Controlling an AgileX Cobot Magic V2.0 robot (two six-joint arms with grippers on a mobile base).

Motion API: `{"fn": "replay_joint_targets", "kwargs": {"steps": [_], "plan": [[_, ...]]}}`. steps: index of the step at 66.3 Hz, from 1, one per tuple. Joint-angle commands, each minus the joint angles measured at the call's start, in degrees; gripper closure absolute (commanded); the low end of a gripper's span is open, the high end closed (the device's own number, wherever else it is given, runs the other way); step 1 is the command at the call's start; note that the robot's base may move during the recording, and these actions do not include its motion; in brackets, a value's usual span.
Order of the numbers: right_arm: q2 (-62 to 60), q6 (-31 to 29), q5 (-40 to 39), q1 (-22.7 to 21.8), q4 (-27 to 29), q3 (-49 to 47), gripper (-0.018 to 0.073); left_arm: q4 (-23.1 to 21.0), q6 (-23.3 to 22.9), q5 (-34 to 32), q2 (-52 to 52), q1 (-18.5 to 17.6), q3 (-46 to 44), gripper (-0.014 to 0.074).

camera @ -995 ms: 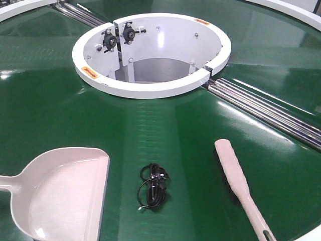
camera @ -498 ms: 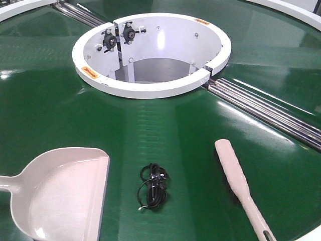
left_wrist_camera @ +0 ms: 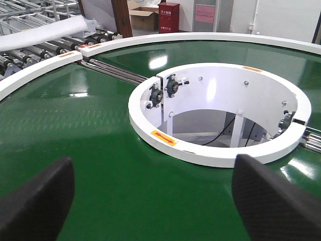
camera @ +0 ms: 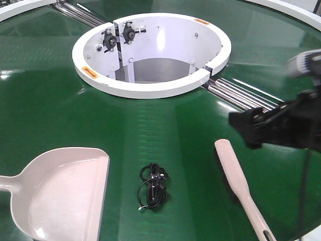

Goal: Clean and inspect green conveyor with broom and dustpan
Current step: 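Reach the right gripper down to the pink brush handle and close on it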

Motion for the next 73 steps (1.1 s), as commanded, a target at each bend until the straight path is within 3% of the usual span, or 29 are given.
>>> {"fn": "replay_joint_targets", "kwargs": {"steps": [1,13,37,47,61,73], "plan": [[5.68,2.50,3.92,-0.09,-1.69,-4.86,-0.0123,-0.88,-0.18,-3.98,0.02,-0.26,-1.89,0.0027],[19.23,2.69,17.75,-0.09,-4.19,-15.78,-0.0113,-0.88,-0.18,-3.35,0.02,-0.26,-1.89,0.0027],[37.72,2.52,35.32,-0.09,-4.60,-31.45,-0.0073,-0.88,-0.18,0.19,0.02,-0.26,-1.89,0.0027],[39.80,2.32,36.46,-1.06,-4.40,-32.00,-0.0066,-0.84,-0.18,1.30,0.02,-0.26,-1.89,0.0027],[40.41,-0.42,36.40,-6.88,0.22,-32.00,-0.0039,-0.70,-0.18,1.39,0.02,-0.26,-1.89,0.0027],[40.41,-1.68,35.93,-5.41,0.24,-32.00,-0.0030,-0.52,-0.18,1.34,0.02,-0.26,-1.89,0.0027]]}}
